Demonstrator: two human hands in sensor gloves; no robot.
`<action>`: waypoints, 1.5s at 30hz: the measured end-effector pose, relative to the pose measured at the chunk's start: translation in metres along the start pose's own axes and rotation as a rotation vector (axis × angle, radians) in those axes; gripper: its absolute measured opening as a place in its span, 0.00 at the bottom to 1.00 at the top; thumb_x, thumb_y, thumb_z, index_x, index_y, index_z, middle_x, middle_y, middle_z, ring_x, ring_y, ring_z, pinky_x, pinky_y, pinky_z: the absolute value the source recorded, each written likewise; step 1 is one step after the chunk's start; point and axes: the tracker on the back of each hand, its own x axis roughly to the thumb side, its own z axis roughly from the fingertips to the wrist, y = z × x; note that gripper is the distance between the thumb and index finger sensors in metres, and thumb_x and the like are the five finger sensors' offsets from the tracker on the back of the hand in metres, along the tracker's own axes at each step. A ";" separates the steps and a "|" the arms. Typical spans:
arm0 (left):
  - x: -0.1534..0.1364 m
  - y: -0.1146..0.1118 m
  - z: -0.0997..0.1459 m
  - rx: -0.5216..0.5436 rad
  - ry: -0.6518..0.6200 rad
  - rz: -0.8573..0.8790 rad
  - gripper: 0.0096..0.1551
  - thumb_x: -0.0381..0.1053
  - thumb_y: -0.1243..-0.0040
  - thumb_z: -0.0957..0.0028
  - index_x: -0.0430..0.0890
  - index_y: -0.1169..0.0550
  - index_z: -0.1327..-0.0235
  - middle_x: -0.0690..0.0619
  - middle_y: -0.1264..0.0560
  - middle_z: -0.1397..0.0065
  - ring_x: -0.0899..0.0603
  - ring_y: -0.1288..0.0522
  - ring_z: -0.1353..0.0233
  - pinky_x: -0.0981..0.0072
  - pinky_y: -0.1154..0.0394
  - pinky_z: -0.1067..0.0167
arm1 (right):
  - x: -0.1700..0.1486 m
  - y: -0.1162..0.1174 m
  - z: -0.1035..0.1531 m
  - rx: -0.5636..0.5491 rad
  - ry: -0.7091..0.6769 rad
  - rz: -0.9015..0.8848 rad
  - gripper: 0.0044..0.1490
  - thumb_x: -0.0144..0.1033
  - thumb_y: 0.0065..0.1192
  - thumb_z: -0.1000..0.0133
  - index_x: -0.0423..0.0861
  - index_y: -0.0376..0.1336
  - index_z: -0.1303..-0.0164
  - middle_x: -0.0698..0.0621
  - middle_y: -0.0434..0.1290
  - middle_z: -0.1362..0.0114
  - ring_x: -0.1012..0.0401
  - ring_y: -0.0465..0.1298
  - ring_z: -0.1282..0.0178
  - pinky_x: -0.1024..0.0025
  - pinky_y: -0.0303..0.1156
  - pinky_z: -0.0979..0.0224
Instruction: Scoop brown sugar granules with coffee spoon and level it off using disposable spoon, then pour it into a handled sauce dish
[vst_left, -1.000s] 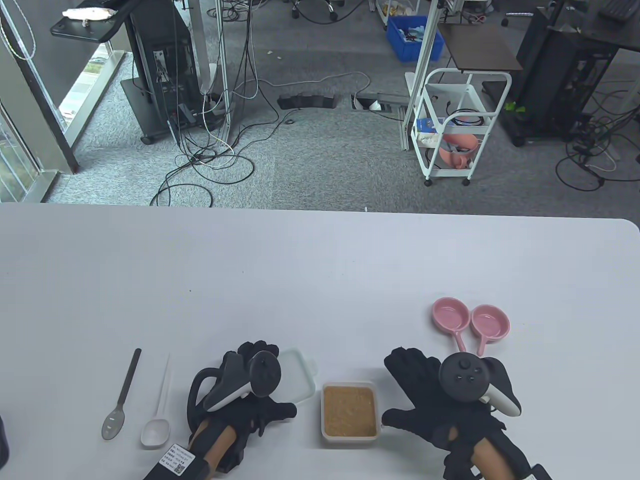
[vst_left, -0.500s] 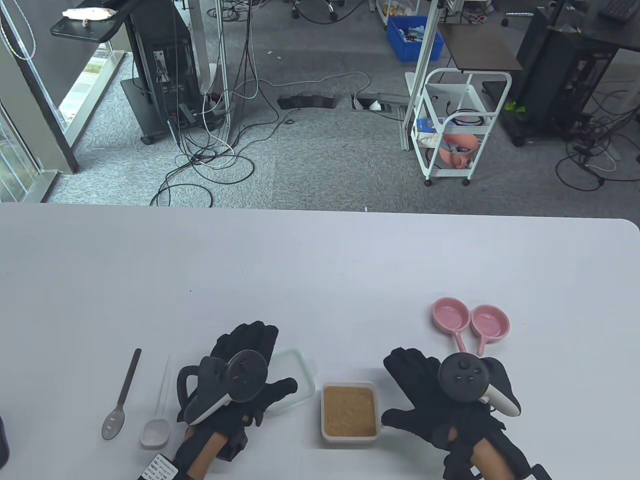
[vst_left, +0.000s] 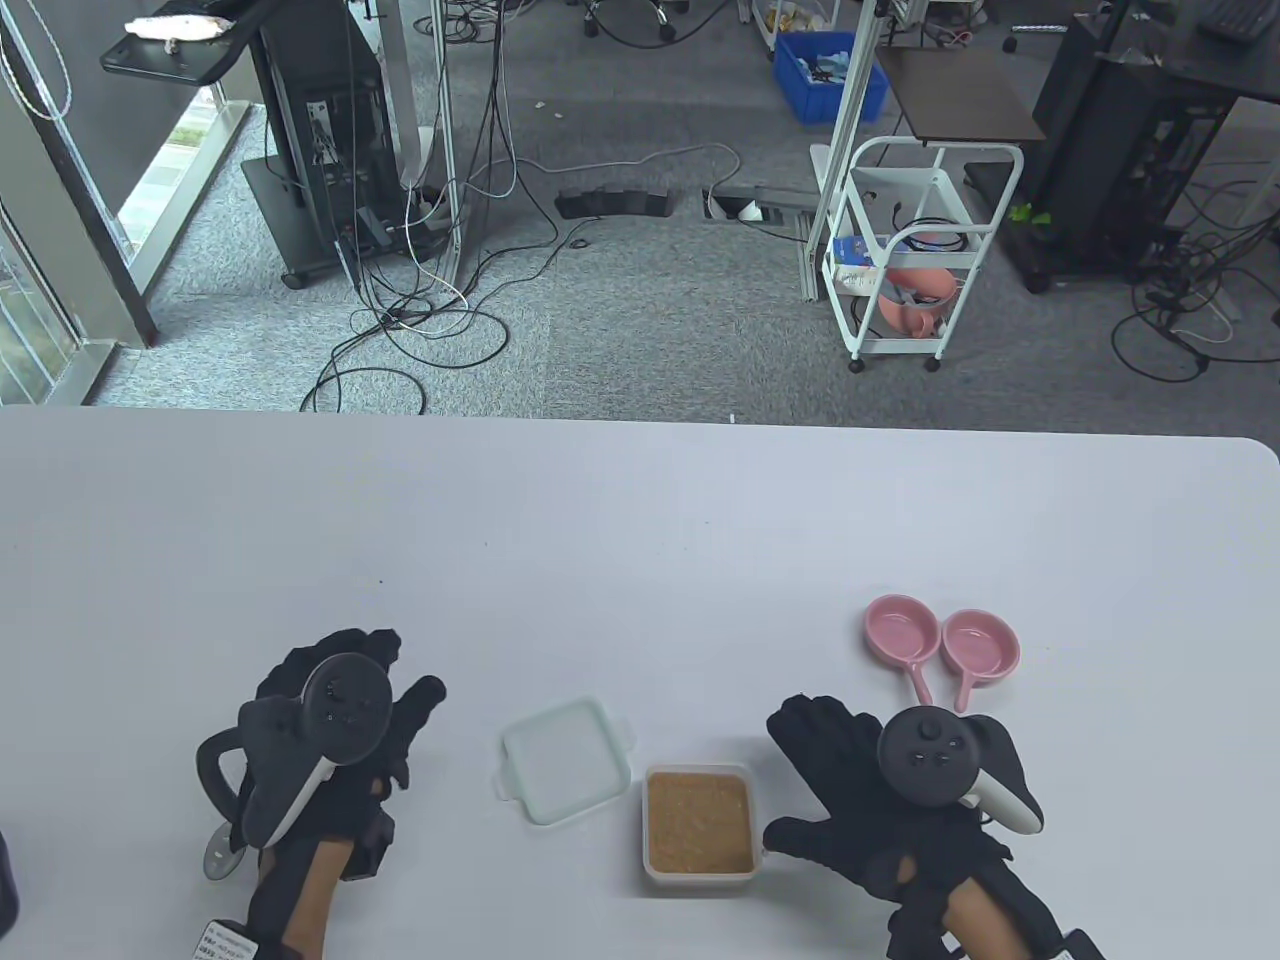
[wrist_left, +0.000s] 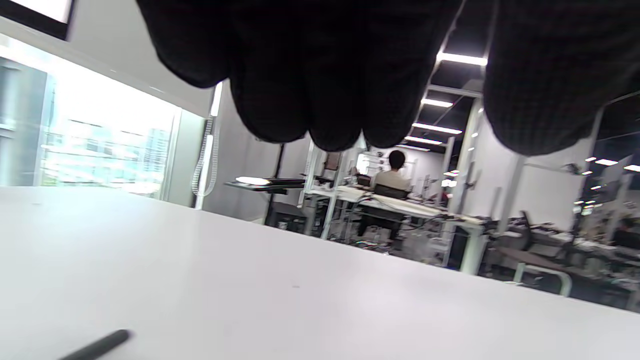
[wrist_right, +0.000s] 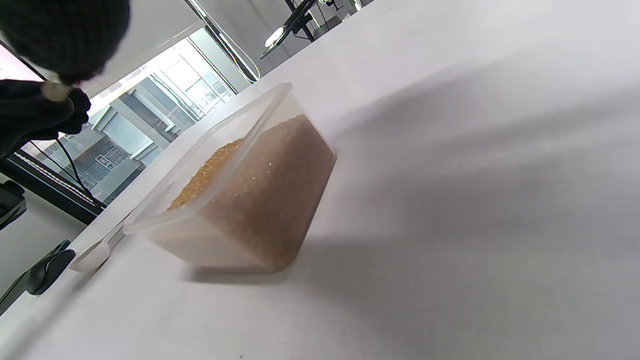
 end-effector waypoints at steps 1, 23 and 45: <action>-0.007 -0.005 -0.003 -0.021 0.047 -0.032 0.36 0.75 0.31 0.61 0.61 0.16 0.41 0.62 0.20 0.32 0.45 0.19 0.30 0.48 0.28 0.27 | 0.000 0.000 0.000 0.000 0.000 0.000 0.61 0.68 0.65 0.52 0.59 0.40 0.16 0.55 0.37 0.11 0.54 0.33 0.11 0.55 0.24 0.18; -0.046 -0.073 -0.020 -0.463 0.346 -0.376 0.27 0.72 0.32 0.58 0.61 0.11 0.51 0.63 0.16 0.40 0.46 0.16 0.36 0.47 0.26 0.30 | 0.000 0.001 0.001 0.011 -0.004 0.011 0.61 0.68 0.65 0.52 0.59 0.40 0.16 0.55 0.37 0.11 0.53 0.32 0.11 0.54 0.24 0.18; -0.044 -0.086 -0.019 -0.543 0.329 -0.346 0.25 0.72 0.30 0.58 0.62 0.13 0.52 0.64 0.17 0.41 0.48 0.16 0.37 0.48 0.26 0.30 | 0.001 0.002 0.000 0.020 0.005 0.013 0.61 0.68 0.65 0.52 0.59 0.40 0.16 0.54 0.37 0.11 0.53 0.32 0.11 0.53 0.24 0.18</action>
